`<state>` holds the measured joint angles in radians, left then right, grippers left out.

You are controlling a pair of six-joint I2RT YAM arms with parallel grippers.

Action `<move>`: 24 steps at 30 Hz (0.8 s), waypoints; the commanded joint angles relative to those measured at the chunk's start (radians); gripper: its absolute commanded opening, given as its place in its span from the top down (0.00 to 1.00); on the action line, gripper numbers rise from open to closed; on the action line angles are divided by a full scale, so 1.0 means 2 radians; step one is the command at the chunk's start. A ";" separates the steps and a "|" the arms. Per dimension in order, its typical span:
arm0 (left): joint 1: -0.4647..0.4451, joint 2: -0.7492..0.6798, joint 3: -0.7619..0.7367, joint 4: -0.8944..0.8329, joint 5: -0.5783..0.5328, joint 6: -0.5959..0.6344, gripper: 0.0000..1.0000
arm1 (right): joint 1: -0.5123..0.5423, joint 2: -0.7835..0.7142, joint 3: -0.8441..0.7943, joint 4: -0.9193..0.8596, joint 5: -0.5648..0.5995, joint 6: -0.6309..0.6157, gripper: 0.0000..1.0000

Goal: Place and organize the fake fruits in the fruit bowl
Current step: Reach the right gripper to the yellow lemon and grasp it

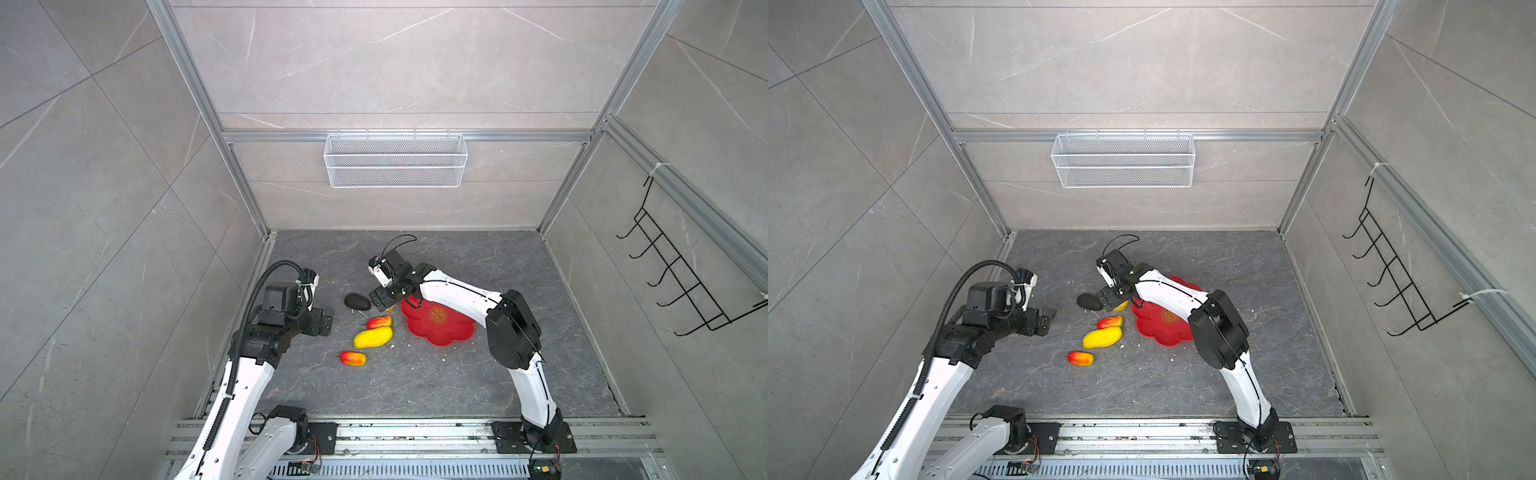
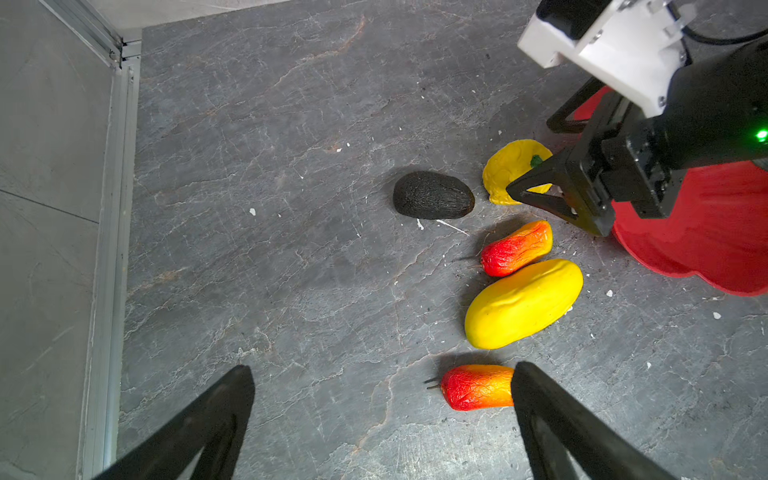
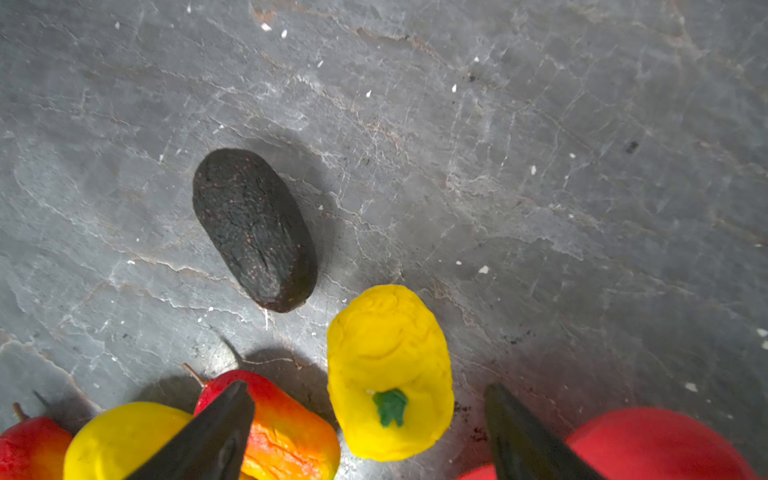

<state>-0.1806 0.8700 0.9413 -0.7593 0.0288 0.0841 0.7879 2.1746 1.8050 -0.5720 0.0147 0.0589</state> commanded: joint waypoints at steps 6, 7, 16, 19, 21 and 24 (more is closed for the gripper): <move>0.003 -0.011 0.005 0.010 0.005 0.009 0.00 | -0.001 0.035 0.020 -0.011 0.010 0.009 0.21; 0.003 -0.011 0.005 0.010 0.005 0.009 0.00 | -0.001 0.037 0.020 -0.011 0.012 0.010 0.21; 0.003 -0.013 0.006 0.011 0.005 0.008 0.00 | -0.001 0.033 0.028 -0.014 0.018 0.006 0.47; 0.003 -0.013 0.005 0.012 0.005 0.009 0.00 | -0.001 0.021 0.029 -0.015 0.021 0.004 0.53; 0.003 -0.013 0.005 0.012 0.004 0.009 0.00 | -0.001 0.009 0.030 -0.017 0.021 0.004 0.55; 0.003 -0.014 0.004 0.012 0.003 0.009 0.00 | -0.001 -0.023 0.024 -0.019 0.020 0.003 0.58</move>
<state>-0.1802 0.8558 0.9413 -0.7578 0.0288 0.0841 0.7868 2.2299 1.8332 -0.5880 0.0410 0.0704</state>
